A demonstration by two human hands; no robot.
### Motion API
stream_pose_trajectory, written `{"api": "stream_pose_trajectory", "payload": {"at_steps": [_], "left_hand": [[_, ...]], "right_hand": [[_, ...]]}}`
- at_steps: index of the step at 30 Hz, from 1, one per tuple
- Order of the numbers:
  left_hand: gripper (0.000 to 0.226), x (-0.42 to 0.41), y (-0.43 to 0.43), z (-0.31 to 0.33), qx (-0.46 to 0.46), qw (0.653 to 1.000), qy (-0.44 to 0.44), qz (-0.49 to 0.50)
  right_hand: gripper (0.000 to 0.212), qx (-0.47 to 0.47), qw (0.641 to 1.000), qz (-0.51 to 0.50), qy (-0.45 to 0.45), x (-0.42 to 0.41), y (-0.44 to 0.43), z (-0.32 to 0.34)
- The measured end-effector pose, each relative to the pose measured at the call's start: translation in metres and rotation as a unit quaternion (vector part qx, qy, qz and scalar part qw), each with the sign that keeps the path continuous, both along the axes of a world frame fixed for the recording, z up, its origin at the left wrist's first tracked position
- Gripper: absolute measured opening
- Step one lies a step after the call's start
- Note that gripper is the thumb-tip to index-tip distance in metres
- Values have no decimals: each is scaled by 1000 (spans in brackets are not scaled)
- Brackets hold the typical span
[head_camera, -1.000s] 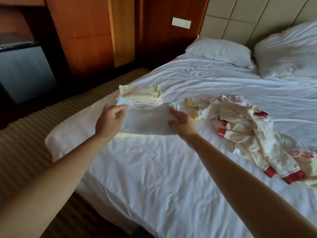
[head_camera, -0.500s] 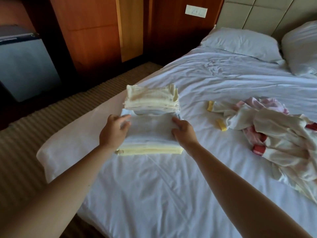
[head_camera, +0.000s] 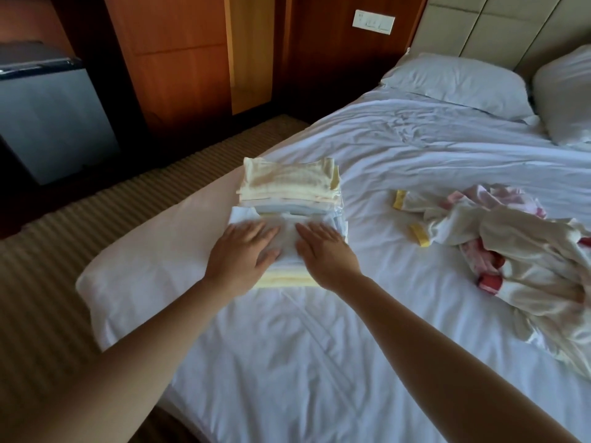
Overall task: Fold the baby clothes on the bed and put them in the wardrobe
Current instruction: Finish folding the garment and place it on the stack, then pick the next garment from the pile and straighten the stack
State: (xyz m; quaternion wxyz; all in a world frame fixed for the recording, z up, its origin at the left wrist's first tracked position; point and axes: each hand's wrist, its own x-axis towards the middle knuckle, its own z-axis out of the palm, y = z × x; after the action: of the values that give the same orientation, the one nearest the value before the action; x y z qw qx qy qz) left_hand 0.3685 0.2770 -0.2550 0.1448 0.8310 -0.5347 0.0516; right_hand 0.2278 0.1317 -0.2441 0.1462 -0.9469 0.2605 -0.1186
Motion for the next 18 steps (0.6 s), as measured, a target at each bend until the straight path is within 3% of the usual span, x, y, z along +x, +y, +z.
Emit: {"api": "stream_pose_trajectory", "payload": {"at_steps": [5, 10, 14, 18], "left_hand": [[86, -5, 1, 8, 90, 996, 2, 18], [73, -35, 21, 27, 73, 996, 39, 12], [57, -75, 58, 47, 97, 993, 64, 24], [56, -113, 85, 86, 67, 995, 77, 5]], "right_hand": [[52, 23, 991, 27, 126, -3, -4, 10], [59, 21, 982, 30, 185, -32, 14, 45], [61, 15, 985, 32, 171, -76, 48, 67], [61, -12, 993, 18, 113, -123, 80, 95]]}}
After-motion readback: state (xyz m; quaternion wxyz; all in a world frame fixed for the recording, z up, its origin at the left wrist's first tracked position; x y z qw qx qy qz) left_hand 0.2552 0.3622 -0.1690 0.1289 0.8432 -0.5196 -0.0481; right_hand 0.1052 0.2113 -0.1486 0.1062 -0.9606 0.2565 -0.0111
